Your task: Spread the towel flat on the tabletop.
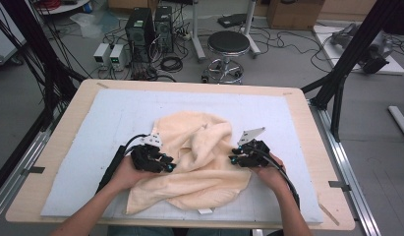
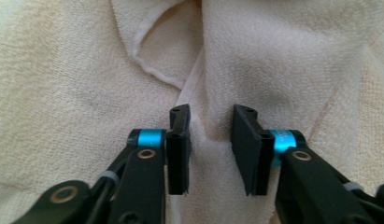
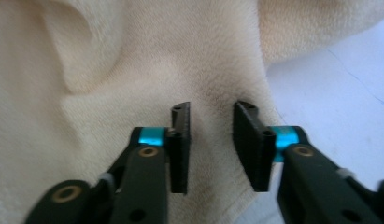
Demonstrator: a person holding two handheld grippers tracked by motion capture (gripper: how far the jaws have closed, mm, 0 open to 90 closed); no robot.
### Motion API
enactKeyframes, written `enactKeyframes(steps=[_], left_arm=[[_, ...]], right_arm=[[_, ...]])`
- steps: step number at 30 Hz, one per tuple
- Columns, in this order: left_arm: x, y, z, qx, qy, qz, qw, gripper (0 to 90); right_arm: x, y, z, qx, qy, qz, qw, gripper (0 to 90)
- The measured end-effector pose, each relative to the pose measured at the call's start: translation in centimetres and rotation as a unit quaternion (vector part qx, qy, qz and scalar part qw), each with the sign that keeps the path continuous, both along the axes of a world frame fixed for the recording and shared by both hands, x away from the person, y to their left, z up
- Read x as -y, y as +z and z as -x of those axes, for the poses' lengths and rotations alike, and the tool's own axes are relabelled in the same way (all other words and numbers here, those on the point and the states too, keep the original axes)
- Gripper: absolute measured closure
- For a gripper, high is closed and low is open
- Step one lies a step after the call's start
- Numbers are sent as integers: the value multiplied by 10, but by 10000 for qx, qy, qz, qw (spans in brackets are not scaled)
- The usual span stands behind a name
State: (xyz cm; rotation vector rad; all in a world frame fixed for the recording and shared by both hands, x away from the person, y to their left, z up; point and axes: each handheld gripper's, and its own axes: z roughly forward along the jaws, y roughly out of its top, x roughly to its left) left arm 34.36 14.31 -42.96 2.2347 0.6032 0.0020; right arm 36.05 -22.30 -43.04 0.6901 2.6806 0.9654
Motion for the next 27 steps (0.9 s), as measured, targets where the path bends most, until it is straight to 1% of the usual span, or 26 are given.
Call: enactKeyframes(steps=[1,2,3,4,5,6,7,8,10,11,13,14,15,16,17,18,20,21,22,23,24,25,26,27], left_arm=[[0,0,0,-10,-17,-4,10000,679],[1,-1,0,-52,-85,-37,9999,732],[1,-1,0,-52,-85,-37,9999,758],[3,-1,0,-33,-112,-54,9999,792],[3,-1,0,-33,-112,-54,9999,806],[4,0,1,-40,-66,-62,10000,819],[3,1,1,-1,-89,-126,9999,819],[3,2,3,44,-40,-147,9999,830],[-2,8,6,151,37,-208,9997,835],[-2,8,6,151,37,-208,9997,836],[-10,14,9,237,154,-164,9995,837],[-15,17,11,265,254,-109,9993,838],[-20,19,12,269,293,-93,9992,838],[-29,20,13,296,401,-39,9987,839],[-34,21,14,286,474,-46,9985,839],[-44,22,15,301,579,-51,9979,840],[-58,24,19,271,818,98,9962,844],[-63,25,20,289,879,131,9956,844],[-73,28,25,265,956,240,9948,846],[-73,28,25,265,956,240,9948,847],[-78,32,28,283,1011,305,9940,847],[-82,35,30,350,1027,310,9936,850],[-89,41,32,422,1141,406,9917,872],[-89,41,32,422,1141,406,9917,872]], right_arm=[[0,0,0,0,0,0,10000,697],[-1,0,-1,-74,14,-37,10000,742],[-1,0,-1,-74,14,-37,10000,742],[-1,0,-1,-105,52,-71,9999,793],[-1,0,-1,-105,52,-71,9999,793],[-2,0,0,-101,92,-59,9999,834],[-2,0,0,-101,92,-59,9999,834],[-2,1,0,-62,123,-15,9999,849],[-1,2,2,-93,96,-11,9999,851],[-1,2,2,-93,96,-11,9999,851],[0,4,4,-69,139,-14,9999,853],[2,8,7,-25,171,-50,9998,856],[2,8,7,-25,171,-50,9998,856],[4,12,10,27,185,-65,9998,856],[4,12,10,27,185,-65,9998,856],[4,13,11,47,191,-52,9998,857],[3,15,16,71,272,-61,9996,858],[3,15,16,71,272,-61,9996,858],[1,18,19,109,310,-94,9994,858],[1,18,19,109,310,-94,9994,858],[0,19,21,136,327,-98,9993,859],[-1,21,22,183,339,-130,9992,860],[-4,23,22,217,371,-191,9989,860],[-4,23,22,217,371,-191,9989,860]])
